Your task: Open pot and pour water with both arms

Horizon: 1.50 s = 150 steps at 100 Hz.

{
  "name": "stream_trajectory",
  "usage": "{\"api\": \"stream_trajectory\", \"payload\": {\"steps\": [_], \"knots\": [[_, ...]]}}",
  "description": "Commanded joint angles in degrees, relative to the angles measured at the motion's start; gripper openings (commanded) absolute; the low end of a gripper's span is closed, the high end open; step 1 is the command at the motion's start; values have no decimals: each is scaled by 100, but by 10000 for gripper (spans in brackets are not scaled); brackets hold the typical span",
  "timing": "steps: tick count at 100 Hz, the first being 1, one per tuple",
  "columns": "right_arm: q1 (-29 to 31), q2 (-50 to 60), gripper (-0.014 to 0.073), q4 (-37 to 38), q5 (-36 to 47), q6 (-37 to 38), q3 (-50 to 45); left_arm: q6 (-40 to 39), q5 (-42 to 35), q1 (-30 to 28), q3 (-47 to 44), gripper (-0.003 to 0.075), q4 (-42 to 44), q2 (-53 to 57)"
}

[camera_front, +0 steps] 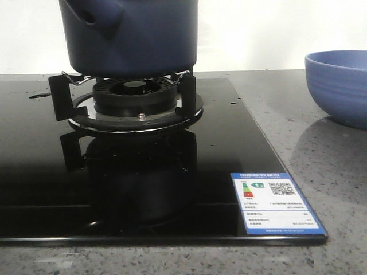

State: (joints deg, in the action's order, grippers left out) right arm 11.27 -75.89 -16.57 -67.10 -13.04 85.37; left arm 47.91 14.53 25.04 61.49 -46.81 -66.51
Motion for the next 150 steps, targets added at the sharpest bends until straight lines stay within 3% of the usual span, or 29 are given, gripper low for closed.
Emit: {"api": "stream_trajectory", "payload": {"steps": [1, 35, 58, 122, 129, 142, 150], "knots": [[37, 434, 419, -335, 154, -87, 188, 239, -661, 230, 237, 368, -197, -35], [37, 1002, 419, -405, 95, -87, 188, 319, -1558, 676, 364, 368, -160, -862], [37, 1031, 419, -435, 21, -89, 188, 319, -1530, 687, 826, 368, -138, -1360], [37, 1031, 419, -435, 31, -135, 188, 319, -1208, 666, 836, 371, -212, -1566], [37, 1031, 419, -435, 31, -135, 188, 319, -1208, 666, 836, 398, -245, -1566], [37, 1031, 419, -435, 20, -135, 188, 319, -1187, 666, 836, 519, -272, -1566], [37, 1031, 419, -435, 20, -135, 188, 319, -1167, 666, 836, 545, -272, -1566]]}}
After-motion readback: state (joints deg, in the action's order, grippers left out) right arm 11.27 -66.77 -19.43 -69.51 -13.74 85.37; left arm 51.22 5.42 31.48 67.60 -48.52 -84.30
